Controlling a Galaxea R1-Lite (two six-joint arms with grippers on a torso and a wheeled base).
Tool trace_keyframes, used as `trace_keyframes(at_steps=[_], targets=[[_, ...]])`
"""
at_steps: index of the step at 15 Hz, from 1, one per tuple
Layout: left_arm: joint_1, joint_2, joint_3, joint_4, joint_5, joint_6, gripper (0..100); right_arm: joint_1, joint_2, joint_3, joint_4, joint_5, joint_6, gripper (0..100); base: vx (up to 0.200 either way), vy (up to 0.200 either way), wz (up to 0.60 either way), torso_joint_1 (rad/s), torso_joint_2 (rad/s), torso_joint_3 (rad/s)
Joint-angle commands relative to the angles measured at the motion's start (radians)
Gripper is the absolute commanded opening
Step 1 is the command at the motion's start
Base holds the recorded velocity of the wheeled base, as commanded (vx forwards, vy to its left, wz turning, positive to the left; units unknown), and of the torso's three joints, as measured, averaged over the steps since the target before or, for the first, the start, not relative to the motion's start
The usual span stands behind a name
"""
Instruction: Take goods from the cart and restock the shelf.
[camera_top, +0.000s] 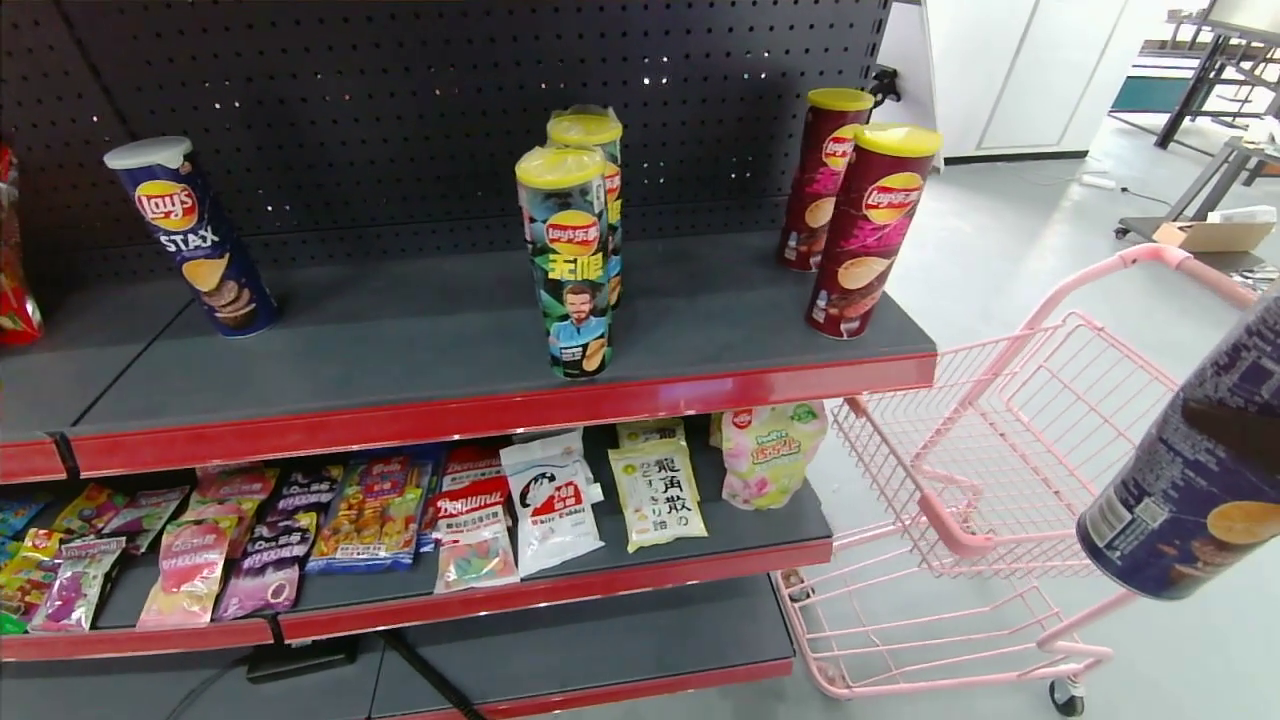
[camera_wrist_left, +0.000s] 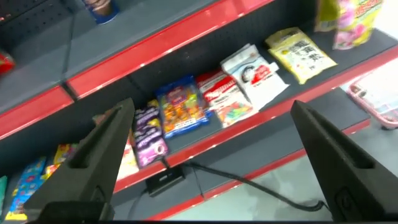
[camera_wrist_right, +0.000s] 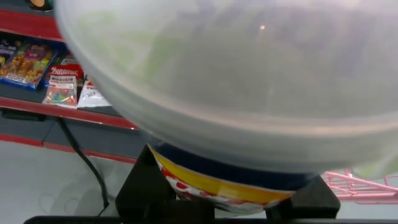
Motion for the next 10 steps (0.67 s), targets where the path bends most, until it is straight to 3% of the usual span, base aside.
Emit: trace_keyframes(at_steps=[1, 6, 10], targets=[[0.000, -0.007, 0.001, 0.001, -0.001, 0.000, 100, 0.004, -0.017, 0.017, -0.001, 0.000, -0.002, 0, 0.000, 0.200, 0.00, 0.007, 0.01, 0.007], [0.000, -0.013, 0.002, 0.001, -0.001, 0.000, 100, 0.018, -0.032, 0.023, -0.009, 0.002, -0.003, 0, 0.000, 0.200, 0.00, 0.001, 0.00, 0.005], [0.000, -0.015, 0.004, 0.001, -0.001, 0.000, 100, 0.123, -0.020, 0.012, -0.027, 0.009, -0.003, 0, 0.000, 0.200, 0.00, 0.001, 0.00, 0.002]])
